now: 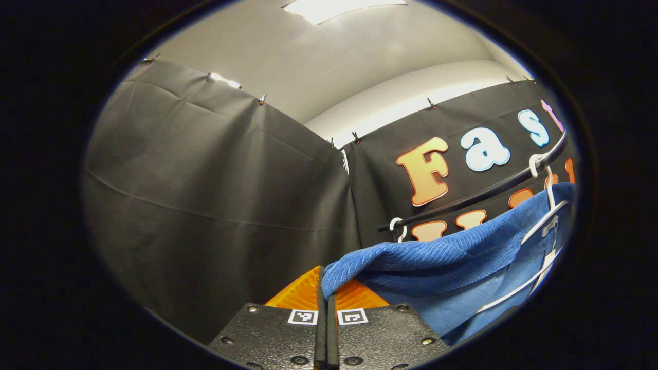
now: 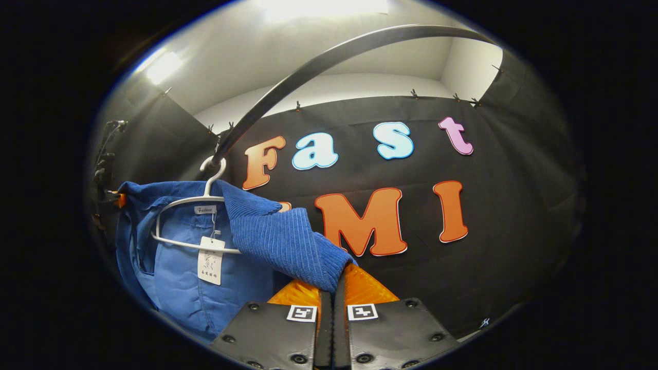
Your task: Grasp the clothes on the hanger with both hands and then place them into the laundry hamper below.
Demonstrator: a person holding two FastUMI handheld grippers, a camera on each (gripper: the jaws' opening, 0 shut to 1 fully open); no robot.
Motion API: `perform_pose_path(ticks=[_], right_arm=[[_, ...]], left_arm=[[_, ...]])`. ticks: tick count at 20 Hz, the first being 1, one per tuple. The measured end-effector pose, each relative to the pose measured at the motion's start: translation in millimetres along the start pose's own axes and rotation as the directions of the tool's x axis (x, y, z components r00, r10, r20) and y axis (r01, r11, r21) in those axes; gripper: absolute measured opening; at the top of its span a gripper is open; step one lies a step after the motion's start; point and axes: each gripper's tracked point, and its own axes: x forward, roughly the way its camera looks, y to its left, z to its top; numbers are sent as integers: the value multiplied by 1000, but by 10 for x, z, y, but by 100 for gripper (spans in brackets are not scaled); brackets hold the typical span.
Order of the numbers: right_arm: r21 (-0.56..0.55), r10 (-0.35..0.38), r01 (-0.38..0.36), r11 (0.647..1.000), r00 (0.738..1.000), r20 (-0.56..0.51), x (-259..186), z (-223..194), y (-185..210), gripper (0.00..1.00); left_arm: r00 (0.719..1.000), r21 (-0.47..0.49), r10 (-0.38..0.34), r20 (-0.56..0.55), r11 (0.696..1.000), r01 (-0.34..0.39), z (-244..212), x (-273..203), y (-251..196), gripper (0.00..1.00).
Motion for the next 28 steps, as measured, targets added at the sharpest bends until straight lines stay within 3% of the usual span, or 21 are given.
perform_pose_path(ticks=[5,6,7,9,18,20,21,22,26,28], right_arm=[[30,-38,37,999,999,26,13,155,-41,8],[34,-63,61,998,997,44,12,218,-93,4],[40,-96,94,995,994,59,0,274,-147,8],[44,-159,155,987,981,112,49,398,-256,8],[-64,-297,325,944,916,269,525,657,-591,8],[-66,-301,324,944,923,238,682,522,-602,8],[-53,-296,314,948,931,213,744,444,-609,4],[-36,-289,301,953,939,188,790,379,-595,8],[-45,-269,277,960,953,142,882,230,-545,8],[-42,-256,264,964,958,130,912,217,-525,8]], left_arm=[[998,-15,-50,-39,999,49,-319,450,-170,1],[997,-18,-59,-51,998,58,-383,499,-222,1],[996,-26,-70,-61,997,68,-451,535,-280,1],[992,-48,-92,-89,995,88,-597,568,-387,1],[973,-123,-167,-159,981,148,-892,695,-691,1],[958,-186,-207,-198,968,170,-1031,729,-818,0],[946,-215,-231,-226,959,182,-1134,717,-871,0],[935,-226,-248,-254,955,192,-1262,689,-925,0],[907,-165,-269,-326,960,225,-1768,503,-1113,3],[875,-182,-296,-383,953,242,-2096,280,-1244,1]])
